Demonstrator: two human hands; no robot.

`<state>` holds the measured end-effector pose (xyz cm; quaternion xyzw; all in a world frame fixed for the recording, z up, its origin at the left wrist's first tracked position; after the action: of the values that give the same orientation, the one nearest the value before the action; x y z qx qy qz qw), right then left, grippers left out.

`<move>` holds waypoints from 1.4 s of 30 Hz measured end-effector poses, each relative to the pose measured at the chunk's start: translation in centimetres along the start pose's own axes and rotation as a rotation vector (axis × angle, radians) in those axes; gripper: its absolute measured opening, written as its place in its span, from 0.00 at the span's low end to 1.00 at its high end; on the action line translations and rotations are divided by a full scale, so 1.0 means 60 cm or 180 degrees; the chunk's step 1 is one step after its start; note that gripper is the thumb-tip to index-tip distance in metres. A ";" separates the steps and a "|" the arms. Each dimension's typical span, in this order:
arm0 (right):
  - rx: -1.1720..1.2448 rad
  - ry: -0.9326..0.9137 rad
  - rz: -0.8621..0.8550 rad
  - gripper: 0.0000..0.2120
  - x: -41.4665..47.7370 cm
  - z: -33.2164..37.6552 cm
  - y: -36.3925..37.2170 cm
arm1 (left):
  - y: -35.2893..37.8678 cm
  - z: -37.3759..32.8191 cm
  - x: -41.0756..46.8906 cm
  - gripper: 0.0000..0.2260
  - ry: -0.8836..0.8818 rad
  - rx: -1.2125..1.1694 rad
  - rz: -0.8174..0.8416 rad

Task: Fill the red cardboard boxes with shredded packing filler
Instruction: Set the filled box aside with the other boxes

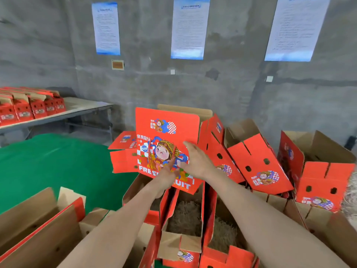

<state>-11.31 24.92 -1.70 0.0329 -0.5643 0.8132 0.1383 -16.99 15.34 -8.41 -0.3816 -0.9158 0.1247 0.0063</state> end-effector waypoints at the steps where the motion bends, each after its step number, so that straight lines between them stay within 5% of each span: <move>1: -0.0141 0.0016 -0.0027 0.31 0.003 0.000 0.007 | 0.003 0.005 0.010 0.25 -0.0027 0.0030 0.0026; 7: -0.1249 0.0125 -0.0024 0.34 0.024 -0.004 0.023 | 0.015 0.020 0.053 0.25 0.0100 -0.0125 0.0007; 18: -0.0880 0.0401 0.0329 0.30 -0.003 -0.003 0.041 | -0.034 0.007 0.003 0.26 -0.0034 0.0164 0.0041; 22: -0.0626 -0.0432 0.0562 0.21 -0.072 0.058 0.096 | -0.108 0.008 -0.082 0.14 0.0077 0.0270 -0.0469; 25: -0.1093 -0.1407 0.1327 0.21 -0.157 0.114 0.191 | -0.147 0.051 -0.166 0.08 0.0053 0.0128 -0.0877; 28: -0.1551 -0.1453 0.1930 0.21 -0.200 0.134 0.259 | -0.156 0.116 -0.252 0.09 -0.0138 0.0411 -0.1249; 31: -0.1799 -0.1654 0.1785 0.10 -0.213 0.156 0.275 | -0.155 0.159 -0.322 0.09 -0.0181 0.0847 -0.1467; 35: -0.1499 -0.2108 0.1712 0.09 -0.242 0.198 0.254 | -0.172 0.186 -0.385 0.10 -0.0234 0.1388 -0.1684; 42: -0.1639 -0.2197 0.1993 0.11 -0.364 0.201 0.221 | -0.159 0.232 -0.431 0.23 -0.1077 0.3028 -0.1278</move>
<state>4.97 5.36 -13.96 0.0935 -0.7412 0.5927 -0.3011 -6.82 -12.34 -17.52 -0.1288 -0.8015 0.5815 0.0545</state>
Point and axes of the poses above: each hand's wrist, its own x-axis towards the middle knuckle, its own y-axis out of the palm, z = x × y, the point moved 4 cm from there along x, towards the middle knuckle, and after that the axes turned 7 degrees about z, right-handed, at the moved point
